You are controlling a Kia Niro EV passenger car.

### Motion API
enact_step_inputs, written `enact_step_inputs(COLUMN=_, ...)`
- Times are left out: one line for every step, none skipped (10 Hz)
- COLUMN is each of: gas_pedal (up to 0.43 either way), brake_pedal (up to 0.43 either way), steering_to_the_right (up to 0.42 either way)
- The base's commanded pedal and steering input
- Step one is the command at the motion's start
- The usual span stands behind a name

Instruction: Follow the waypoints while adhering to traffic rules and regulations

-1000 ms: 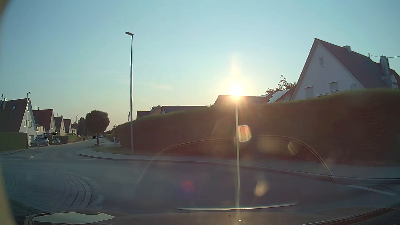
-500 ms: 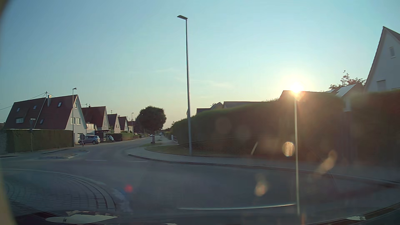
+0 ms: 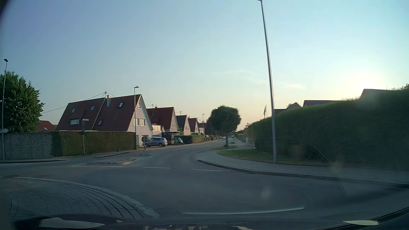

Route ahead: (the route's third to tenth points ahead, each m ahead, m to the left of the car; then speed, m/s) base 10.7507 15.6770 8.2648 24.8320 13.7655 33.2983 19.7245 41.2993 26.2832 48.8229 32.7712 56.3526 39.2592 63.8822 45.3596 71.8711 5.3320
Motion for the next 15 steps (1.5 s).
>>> enact_step_inputs(gas_pedal=0.118, brake_pedal=0.018, steering_to_the_right=-0.473)
enact_step_inputs(gas_pedal=0.118, brake_pedal=0.018, steering_to_the_right=-0.485)
enact_step_inputs(gas_pedal=0.13, brake_pedal=0.012, steering_to_the_right=-0.491)
enact_step_inputs(gas_pedal=0.138, brake_pedal=0.018, steering_to_the_right=-0.491)
enact_step_inputs(gas_pedal=0.138, brake_pedal=0.018, steering_to_the_right=-0.49)
enact_step_inputs(gas_pedal=0.15, brake_pedal=0.018, steering_to_the_right=-0.489)
enact_step_inputs(gas_pedal=0.15, brake_pedal=0.018, steering_to_the_right=-0.487)
enact_step_inputs(gas_pedal=0.15, brake_pedal=0.012, steering_to_the_right=-0.483)
enact_step_inputs(gas_pedal=0.157, brake_pedal=0.012, steering_to_the_right=-0.478)
enact_step_inputs(gas_pedal=0.157, brake_pedal=0.012, steering_to_the_right=-0.475)
enact_step_inputs(gas_pedal=0.169, brake_pedal=0.018, steering_to_the_right=-0.471)
enact_step_inputs(gas_pedal=0.169, brake_pedal=0.012, steering_to_the_right=-0.466)
enact_step_inputs(gas_pedal=0.169, brake_pedal=0.012, steering_to_the_right=-0.454)
enact_step_inputs(gas_pedal=0.169, brake_pedal=0.018, steering_to_the_right=-0.434)
enact_step_inputs(gas_pedal=0.169, brake_pedal=0.012, steering_to_the_right=-0.418)
